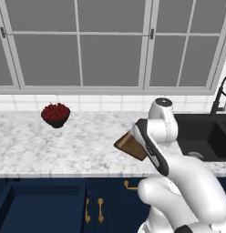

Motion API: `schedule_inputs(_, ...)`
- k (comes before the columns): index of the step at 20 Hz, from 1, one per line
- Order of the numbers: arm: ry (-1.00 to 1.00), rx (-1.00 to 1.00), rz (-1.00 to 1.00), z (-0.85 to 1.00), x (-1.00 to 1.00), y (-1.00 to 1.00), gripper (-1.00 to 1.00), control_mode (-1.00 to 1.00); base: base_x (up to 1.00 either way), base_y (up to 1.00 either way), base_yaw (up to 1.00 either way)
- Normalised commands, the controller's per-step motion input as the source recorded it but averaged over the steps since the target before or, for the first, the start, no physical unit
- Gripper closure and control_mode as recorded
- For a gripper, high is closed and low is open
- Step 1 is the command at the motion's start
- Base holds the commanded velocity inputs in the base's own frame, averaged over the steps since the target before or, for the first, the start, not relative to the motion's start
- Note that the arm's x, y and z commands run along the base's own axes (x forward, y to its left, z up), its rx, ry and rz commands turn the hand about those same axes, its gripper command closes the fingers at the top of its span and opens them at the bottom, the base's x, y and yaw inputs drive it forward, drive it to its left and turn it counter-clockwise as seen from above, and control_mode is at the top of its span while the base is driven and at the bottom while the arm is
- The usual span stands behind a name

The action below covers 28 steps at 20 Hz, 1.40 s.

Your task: Pick up the knife from the drawer and place it on the cutting board. Then place the meat from the plate to the cutting board.

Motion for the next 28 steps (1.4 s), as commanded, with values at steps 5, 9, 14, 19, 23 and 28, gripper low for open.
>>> schedule_inputs(5,0.15,0.03,0.00,-0.22,0.56,-0.07,1.00,-1.00,0.00,0.00,0.00)
schedule_inputs(9,0.20,0.17,0.02,-0.28,0.21,-0.19,1.00,-1.00,0.00,0.00,0.00)
schedule_inputs(14,0.12,0.22,0.03,-0.26,0.04,-0.10,1.00,-1.00,0.00,0.00,0.00)
schedule_inputs(19,0.03,0.09,0.00,-0.44,0.19,0.00,1.00,-1.00,0.00,0.00,0.00)
schedule_inputs(23,0.02,0.07,0.00,-0.38,0.14,0.00,1.00,-1.00,0.00,0.00,0.00)
schedule_inputs(28,0.02,0.04,0.00,-0.21,0.18,0.08,1.00,-1.00,0.00,0.00,0.00)
